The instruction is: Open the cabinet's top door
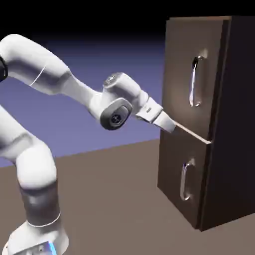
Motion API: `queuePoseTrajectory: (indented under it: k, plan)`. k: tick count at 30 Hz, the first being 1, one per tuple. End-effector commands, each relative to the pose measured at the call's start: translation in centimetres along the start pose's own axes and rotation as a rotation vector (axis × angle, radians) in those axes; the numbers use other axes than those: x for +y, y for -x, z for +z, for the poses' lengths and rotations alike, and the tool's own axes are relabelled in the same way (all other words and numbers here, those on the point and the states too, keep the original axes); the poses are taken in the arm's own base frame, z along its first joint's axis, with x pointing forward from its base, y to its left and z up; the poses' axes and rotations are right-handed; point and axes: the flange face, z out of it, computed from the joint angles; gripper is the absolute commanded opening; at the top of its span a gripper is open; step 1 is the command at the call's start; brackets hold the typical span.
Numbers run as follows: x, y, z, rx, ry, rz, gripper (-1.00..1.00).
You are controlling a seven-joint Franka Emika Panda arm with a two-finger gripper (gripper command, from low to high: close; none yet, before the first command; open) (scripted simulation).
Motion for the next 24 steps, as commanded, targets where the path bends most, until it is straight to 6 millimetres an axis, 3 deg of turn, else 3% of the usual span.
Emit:
queuePoseTrajectory:
  k: [1, 13, 24]
  plan:
    - [-0.4, -0.2, -0.4, 0.01, -0.009, -0.003, 0.0]
    - [-4.1, -1.8, -4.8, 0.134, -0.124, -0.03, 0.0]
    - [-5.0, -3.1, -8.3, 0.244, -0.234, -0.035, 0.0]
